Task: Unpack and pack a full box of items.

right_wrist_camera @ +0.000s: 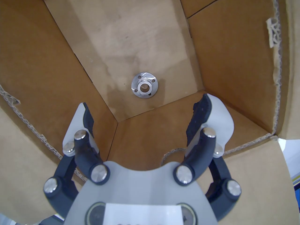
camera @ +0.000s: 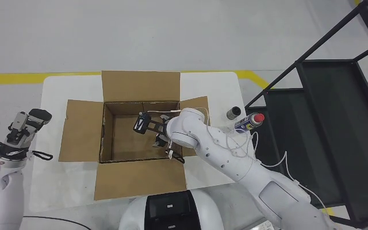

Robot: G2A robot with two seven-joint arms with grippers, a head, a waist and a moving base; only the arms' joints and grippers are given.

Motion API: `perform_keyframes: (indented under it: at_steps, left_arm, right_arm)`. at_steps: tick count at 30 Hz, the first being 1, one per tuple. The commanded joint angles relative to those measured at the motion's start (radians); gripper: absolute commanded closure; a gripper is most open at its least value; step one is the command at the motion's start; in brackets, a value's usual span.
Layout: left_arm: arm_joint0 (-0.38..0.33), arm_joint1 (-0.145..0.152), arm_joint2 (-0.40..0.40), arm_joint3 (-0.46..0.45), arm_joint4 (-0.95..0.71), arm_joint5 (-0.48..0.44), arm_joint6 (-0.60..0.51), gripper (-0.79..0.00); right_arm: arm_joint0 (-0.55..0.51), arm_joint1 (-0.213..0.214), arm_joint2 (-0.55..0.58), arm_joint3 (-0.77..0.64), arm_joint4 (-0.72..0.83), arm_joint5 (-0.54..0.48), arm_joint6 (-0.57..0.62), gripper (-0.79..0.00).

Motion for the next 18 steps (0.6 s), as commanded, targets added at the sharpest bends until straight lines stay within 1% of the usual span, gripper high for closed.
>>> perform_keyframes:
  at_steps: [1, 18]
  left_arm:
    - [0.000, 0.000, 0.000, 0.000, 0.000, 0.000, 0.000, -0.785]
    - [0.000, 0.000, 0.000, 0.000, 0.000, 0.000, 0.000, -0.785]
  right_arm:
    - [0.013, -0.006, -0.010, 0.018, 0.007, 0.002, -0.003, -0.785]
    - [0.062, -0.038, -0.047, 0.109, 0.030, 0.030, -0.017, -0.785]
